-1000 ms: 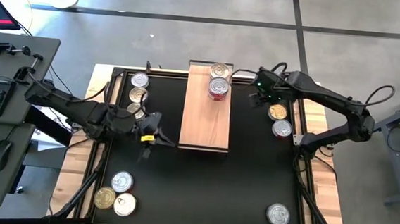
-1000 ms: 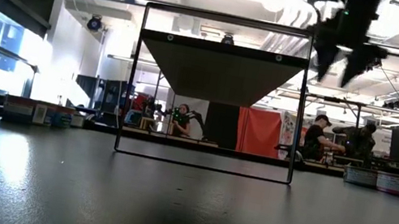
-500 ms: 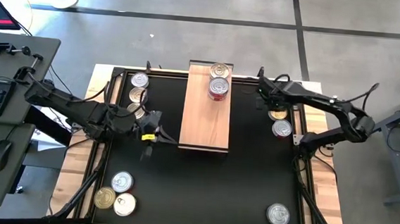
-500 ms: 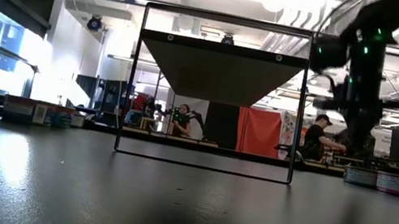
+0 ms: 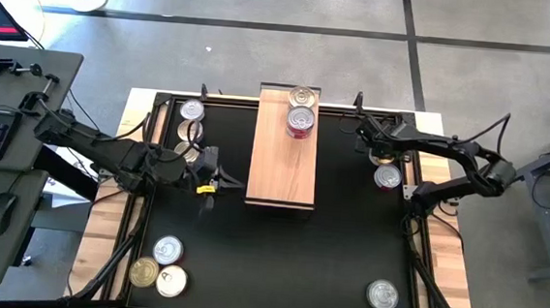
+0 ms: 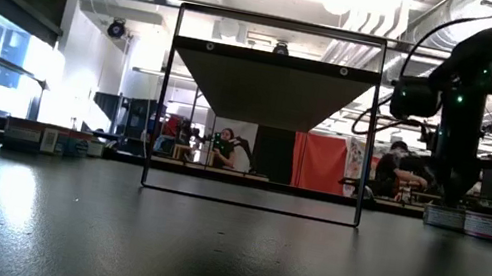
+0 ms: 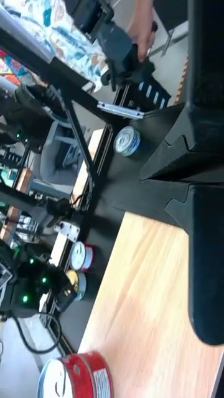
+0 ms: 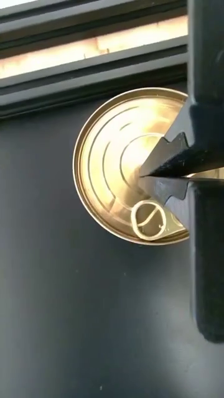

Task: Stack canned seafood by type on shelf
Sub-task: Put the green tuna can on the shelf

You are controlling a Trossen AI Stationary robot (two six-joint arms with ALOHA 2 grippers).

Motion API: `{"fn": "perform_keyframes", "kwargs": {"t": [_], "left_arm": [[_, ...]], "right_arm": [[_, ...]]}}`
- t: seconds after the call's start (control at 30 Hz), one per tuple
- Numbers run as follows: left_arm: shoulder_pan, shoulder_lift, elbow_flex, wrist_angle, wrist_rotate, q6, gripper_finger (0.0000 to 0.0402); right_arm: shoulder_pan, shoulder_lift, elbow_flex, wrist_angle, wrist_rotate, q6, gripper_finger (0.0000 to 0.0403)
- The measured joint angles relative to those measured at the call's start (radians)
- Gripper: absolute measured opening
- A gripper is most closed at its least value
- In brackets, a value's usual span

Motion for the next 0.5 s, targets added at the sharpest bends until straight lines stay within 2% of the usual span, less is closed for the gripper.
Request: {"fn": "perform_keyframes", "kwargs": {"t": [0.13, 0.3, 0.5], "left_arm": [[0.000, 0.000, 0.000, 0.000, -0.004, -0.019, 0.0000], [0.000, 0.001, 0.000, 0.000, -0.004, -0.024, 0.0000], [0.000, 0.001, 0.000, 0.000, -0.008, -0.029, 0.0000]], "right_arm": [[0.017, 0.000, -0.005, 0.057, -0.011, -0.023, 0.0000], [0.070, 0.000, -0.004, 0.120, -0.085, -0.063, 0.0000], [0.207, -0.001, -0.003, 0.057, -0.136, -0.107, 0.0000]]}}
